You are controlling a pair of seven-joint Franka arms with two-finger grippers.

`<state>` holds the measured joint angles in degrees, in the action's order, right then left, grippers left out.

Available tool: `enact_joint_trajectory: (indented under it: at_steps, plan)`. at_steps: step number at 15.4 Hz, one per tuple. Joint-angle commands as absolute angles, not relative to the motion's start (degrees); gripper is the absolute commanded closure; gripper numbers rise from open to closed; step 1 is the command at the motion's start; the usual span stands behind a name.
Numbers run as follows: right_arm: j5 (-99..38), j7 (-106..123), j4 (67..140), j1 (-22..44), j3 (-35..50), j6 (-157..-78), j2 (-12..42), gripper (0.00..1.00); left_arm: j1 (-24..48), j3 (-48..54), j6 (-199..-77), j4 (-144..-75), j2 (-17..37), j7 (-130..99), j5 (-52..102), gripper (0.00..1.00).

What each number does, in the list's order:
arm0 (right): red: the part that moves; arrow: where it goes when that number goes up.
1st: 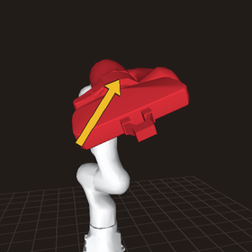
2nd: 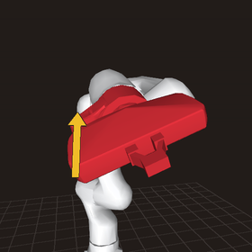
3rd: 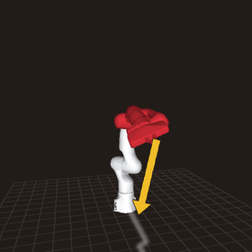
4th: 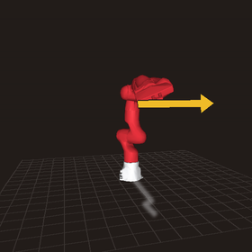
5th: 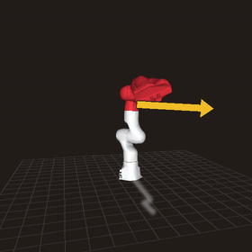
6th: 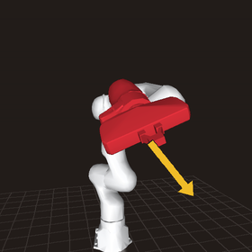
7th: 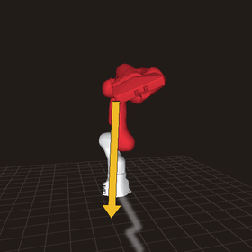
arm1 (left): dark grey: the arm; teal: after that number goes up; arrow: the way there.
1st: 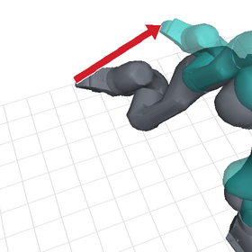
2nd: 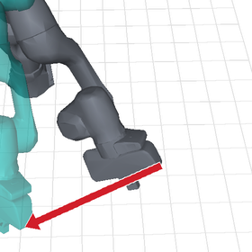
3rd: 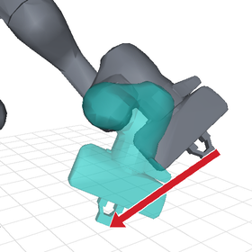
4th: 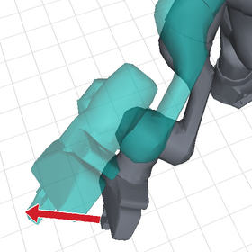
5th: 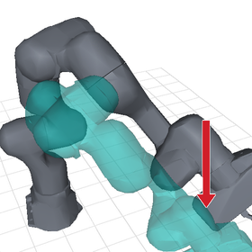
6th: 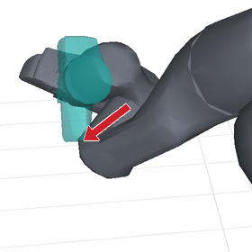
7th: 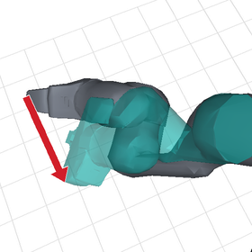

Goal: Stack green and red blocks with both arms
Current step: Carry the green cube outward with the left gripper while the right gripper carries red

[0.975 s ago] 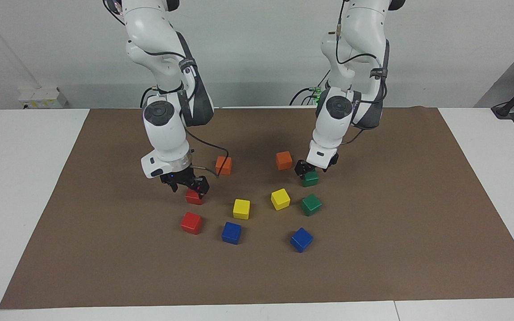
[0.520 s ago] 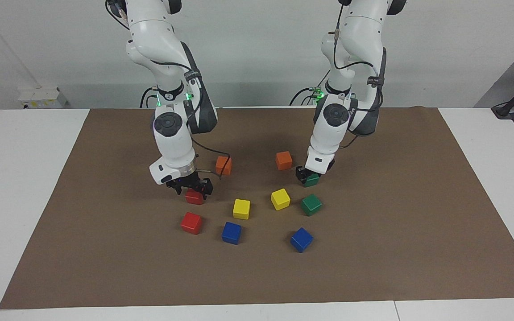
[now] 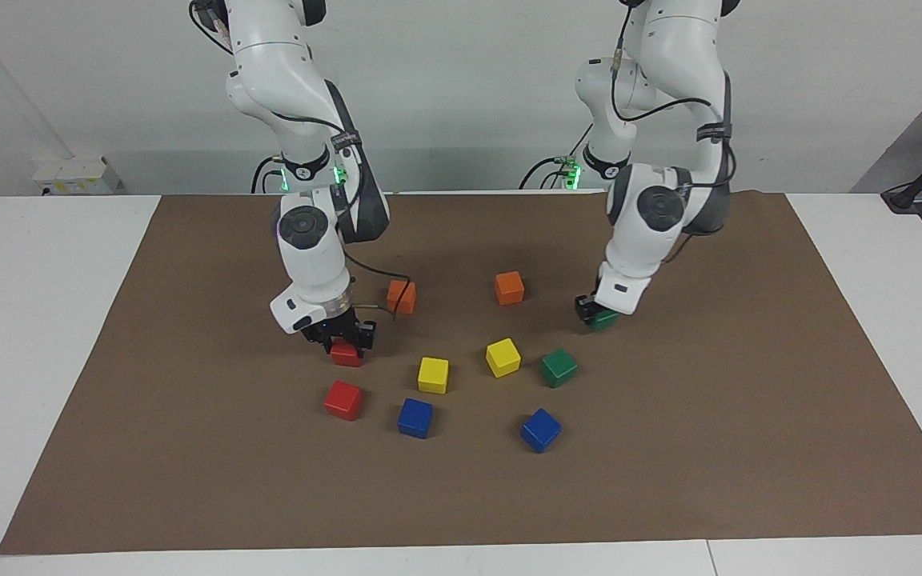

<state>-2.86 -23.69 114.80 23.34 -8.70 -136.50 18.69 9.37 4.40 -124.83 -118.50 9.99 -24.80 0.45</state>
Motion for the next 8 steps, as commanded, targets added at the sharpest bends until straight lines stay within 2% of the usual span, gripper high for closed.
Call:
enact_joint_trajectory:
  at_steps: [1, 4, 6, 8]
  plan:
    - [-3.43, -22.41, 115.66, 23.29, -8.79, -138.16, 18.81, 1.00, 1.87, 4.83, -124.36, -117.86, 9.40, -13.13, -0.44, 1.00]
    - [-3.43, -20.84, 114.96, 21.63, -8.96, -136.07, 18.11, 1.00, -3.59, 4.83, -128.66, -117.08, 11.94, -3.80, -0.44, 1.00]
    - [-3.34, -15.41, 113.82, 18.56, -9.05, -131.33, 16.01, 1.00, -5.00, 4.83, -128.94, -113.66, 15.54, -1.50, -1.40, 1.00]
    - [-2.81, -9.96, 113.38, 14.35, -9.14, -127.20, 13.29, 1.00, -5.36, 4.83, -129.11, -112.15, 16.96, -1.14, -3.24, 1.00]
